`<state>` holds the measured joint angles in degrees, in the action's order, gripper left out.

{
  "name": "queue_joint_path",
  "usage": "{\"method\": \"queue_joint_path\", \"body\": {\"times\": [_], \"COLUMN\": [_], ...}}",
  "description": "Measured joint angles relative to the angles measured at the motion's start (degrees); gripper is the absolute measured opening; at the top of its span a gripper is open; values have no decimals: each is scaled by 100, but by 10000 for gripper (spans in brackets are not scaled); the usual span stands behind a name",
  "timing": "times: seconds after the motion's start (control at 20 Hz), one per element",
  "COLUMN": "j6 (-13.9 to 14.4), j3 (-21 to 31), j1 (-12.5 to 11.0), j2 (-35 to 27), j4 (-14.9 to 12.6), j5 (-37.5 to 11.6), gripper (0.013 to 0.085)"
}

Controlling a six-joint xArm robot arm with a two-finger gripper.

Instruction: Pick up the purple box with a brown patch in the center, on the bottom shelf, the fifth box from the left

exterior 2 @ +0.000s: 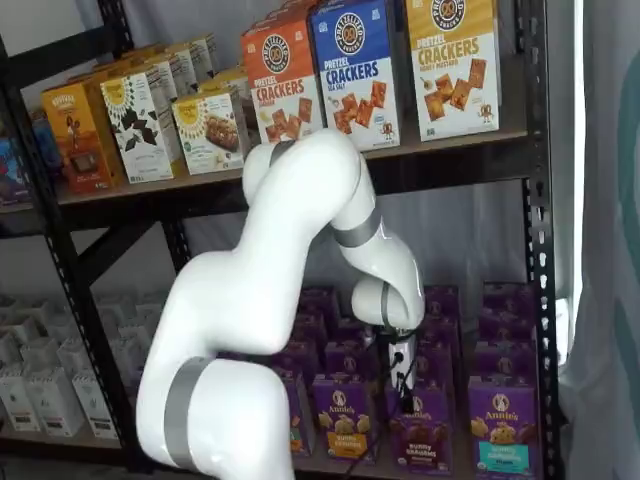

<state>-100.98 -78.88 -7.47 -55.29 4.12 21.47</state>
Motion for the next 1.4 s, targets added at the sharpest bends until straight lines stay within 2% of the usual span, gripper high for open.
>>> {"method": "queue_joint_path", "body": {"times": [0.5,0.6,0.8,1.1,1.4], "j6": [75,33,88,-102,-42], "j3": [591,823,1319,2265,3017], "j1": [53,65,72,78,76], "j2": [428,620,988,1817,2540], "j4": [-29,27,-30,176,109], "j5": [-87,-46,-189,-285,-363], "gripper": [370,370,370,370,370]}}
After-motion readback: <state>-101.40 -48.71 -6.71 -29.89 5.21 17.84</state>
